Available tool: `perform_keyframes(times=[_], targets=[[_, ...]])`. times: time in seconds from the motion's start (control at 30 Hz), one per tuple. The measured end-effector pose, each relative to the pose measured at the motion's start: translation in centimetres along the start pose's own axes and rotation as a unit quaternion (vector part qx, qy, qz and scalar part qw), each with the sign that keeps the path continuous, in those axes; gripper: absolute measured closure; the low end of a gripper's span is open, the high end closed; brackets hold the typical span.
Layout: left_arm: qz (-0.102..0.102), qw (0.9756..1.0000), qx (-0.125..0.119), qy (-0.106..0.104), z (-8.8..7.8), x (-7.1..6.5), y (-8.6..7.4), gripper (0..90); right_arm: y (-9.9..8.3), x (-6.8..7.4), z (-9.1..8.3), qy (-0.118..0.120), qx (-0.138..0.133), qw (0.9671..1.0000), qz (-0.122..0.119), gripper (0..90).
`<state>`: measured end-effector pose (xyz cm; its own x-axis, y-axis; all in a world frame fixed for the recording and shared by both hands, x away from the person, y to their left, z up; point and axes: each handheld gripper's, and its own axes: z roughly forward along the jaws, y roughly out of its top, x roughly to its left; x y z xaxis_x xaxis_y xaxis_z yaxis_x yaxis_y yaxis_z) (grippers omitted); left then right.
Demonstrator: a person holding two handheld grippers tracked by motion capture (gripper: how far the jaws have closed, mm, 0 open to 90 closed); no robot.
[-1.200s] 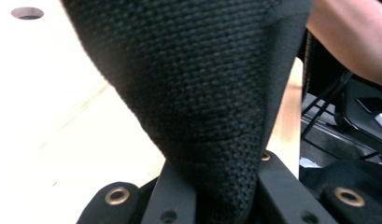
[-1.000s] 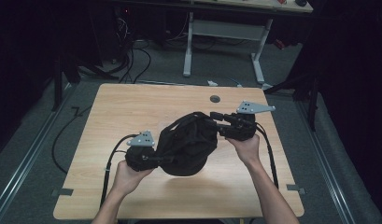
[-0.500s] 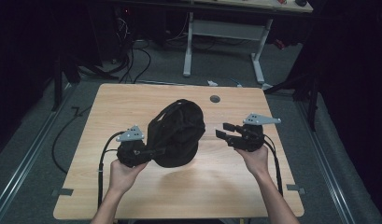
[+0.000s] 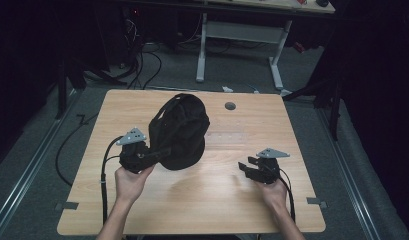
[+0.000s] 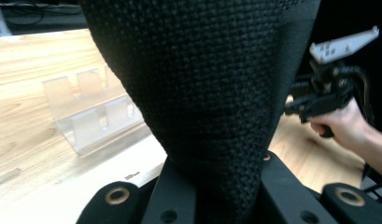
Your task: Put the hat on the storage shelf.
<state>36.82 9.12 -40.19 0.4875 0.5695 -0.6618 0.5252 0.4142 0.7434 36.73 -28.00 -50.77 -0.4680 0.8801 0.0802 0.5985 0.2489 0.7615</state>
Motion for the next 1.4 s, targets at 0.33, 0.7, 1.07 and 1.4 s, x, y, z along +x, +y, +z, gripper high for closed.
perform_keyframes(times=[0.33,0.7,1.07,1.4], targets=[[-0.008,0.9993,-0.025,0.026,0.3,0.3,1.2,87.4,-1.4,-0.4,0.7,-0.057,0.011,0.9982,-0.012,46.9],[-0.012,0.9970,-0.052,0.056,1.5,0.1,3.6,87.4,-1.9,-0.8,1.2,-0.072,0.025,0.9971,-0.004,41.0],[-0.006,0.9922,-0.070,0.102,3.4,0.7,5.5,87.3,-1.9,-0.7,1.2,-0.071,0.025,0.9971,-0.006,40.2],[0.010,0.9869,-0.077,0.141,4.7,0.3,6.6,87.3,-1.9,-0.7,1.2,-0.072,0.025,0.9971,-0.005,40.1]])
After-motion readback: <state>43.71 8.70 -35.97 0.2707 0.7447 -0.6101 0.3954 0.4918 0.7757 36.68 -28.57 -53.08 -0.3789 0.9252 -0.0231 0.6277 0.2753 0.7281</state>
